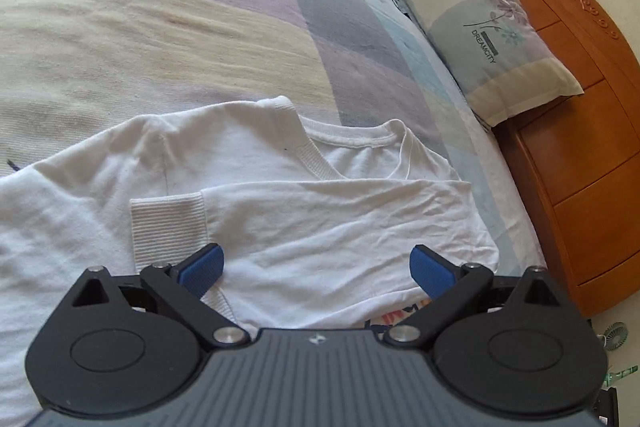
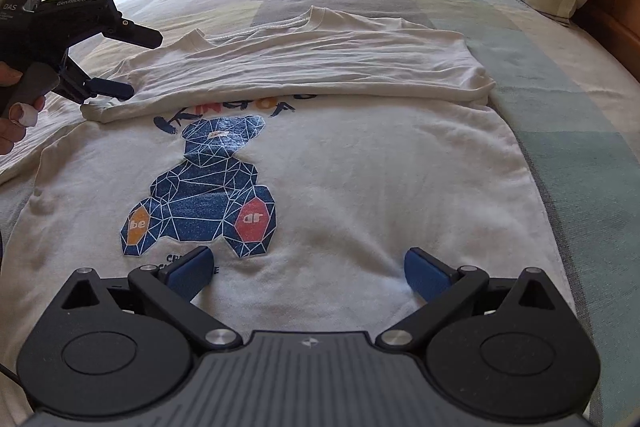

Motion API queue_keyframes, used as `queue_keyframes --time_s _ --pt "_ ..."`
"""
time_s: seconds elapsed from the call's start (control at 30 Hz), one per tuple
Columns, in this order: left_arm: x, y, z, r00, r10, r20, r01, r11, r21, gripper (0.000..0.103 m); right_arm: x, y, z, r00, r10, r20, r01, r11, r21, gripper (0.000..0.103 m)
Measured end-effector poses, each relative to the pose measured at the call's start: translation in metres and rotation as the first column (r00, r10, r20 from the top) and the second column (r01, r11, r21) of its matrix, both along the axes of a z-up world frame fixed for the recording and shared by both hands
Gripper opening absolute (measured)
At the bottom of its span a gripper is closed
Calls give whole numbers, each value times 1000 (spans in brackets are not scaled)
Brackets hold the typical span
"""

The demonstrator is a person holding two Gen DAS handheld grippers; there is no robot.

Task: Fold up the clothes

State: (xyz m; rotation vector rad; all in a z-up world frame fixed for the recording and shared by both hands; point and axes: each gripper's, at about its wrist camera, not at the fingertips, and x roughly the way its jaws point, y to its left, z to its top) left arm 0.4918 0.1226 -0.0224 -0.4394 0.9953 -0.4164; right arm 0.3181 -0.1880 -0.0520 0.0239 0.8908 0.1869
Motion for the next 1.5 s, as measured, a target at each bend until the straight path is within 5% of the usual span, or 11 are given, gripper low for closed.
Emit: queue_keyframes --time_s 0.07,0.17,0.3,0.47,0.6,0.73,0.97,1.17,1.3,1.5 --pt "-5 -7 13 999 -11 36 9 999 48 100 -1 -1 -1 1000 13 8 -13 1000 -2 103" --pt "-10 -19 18 997 -52 49 53 998 -19 102 1 -1 0 999 42 -1 -42 999 -12 103" --pt "-12 -35 -10 999 -16 -42 17 999 35 102 7 -3 3 993 107 -49 -108 994 -20 103" --pt "-26 -36 -18 1000 13 24 -14 999 47 102 12 -14 6 971 224 -90 -224 975 13 103" --pt "-27 -54 -2 996 87 21 -89 985 150 102 12 -24 7 950 299 -86 -296 954 51 103" --pt "-22 -95 10 993 57 108 -83 964 252 102 12 -32 13 936 341 -89 -335 939 79 103" --pt "-33 -155 -4 975 -10 223 -72 932 356 102 9 -45 17 950 312 -16 -312 949 -48 103" --pt "-64 -160 -20 974 -67 216 -17 930 366 102 1 -56 0 943 331 11 -330 943 -50 103" --pt "-65 -168 0 966 -105 236 1 915 404 102 0 -62 -1 938 347 23 -346 938 -24 103" --pt "-48 -184 -4 977 -104 189 48 959 280 102 -2 -61 -3 932 360 47 -359 933 -37 103"
